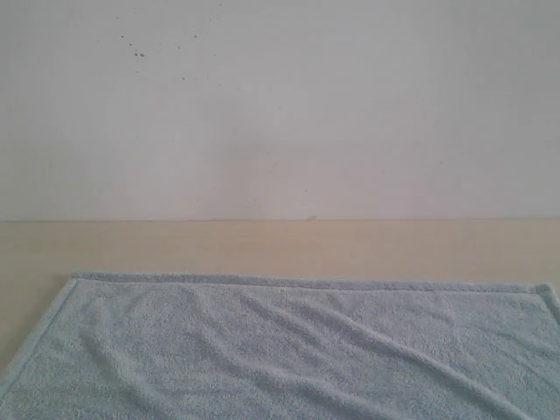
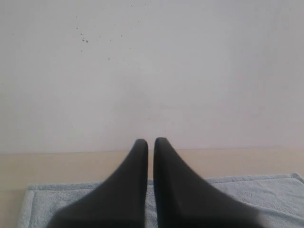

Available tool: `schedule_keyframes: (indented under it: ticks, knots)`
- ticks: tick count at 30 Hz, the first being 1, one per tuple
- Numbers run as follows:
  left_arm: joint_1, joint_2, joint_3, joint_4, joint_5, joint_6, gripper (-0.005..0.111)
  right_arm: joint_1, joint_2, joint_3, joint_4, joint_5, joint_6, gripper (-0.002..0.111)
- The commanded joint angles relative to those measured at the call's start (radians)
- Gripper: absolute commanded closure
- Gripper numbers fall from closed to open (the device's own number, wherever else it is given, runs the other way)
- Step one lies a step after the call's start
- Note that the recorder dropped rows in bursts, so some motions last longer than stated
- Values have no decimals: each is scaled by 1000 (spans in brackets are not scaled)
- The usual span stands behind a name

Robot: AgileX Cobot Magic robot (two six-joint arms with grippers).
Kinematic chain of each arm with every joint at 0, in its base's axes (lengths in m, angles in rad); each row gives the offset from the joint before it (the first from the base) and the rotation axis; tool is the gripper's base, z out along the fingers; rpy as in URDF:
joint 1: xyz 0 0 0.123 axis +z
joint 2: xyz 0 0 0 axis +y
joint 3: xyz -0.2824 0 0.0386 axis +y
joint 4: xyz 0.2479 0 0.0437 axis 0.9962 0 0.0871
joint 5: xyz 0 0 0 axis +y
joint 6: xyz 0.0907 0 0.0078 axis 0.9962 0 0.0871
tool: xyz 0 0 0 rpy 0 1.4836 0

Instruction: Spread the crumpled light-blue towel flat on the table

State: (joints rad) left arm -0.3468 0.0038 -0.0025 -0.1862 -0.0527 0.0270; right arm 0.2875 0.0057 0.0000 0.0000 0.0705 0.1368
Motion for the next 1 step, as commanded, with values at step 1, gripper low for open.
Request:
schedule_keyframes:
  ticks: [1]
  knots:
    - [0, -4, 2, 3, 9, -12, 102, 0, -6, 0, -6, -15, -3, 108]
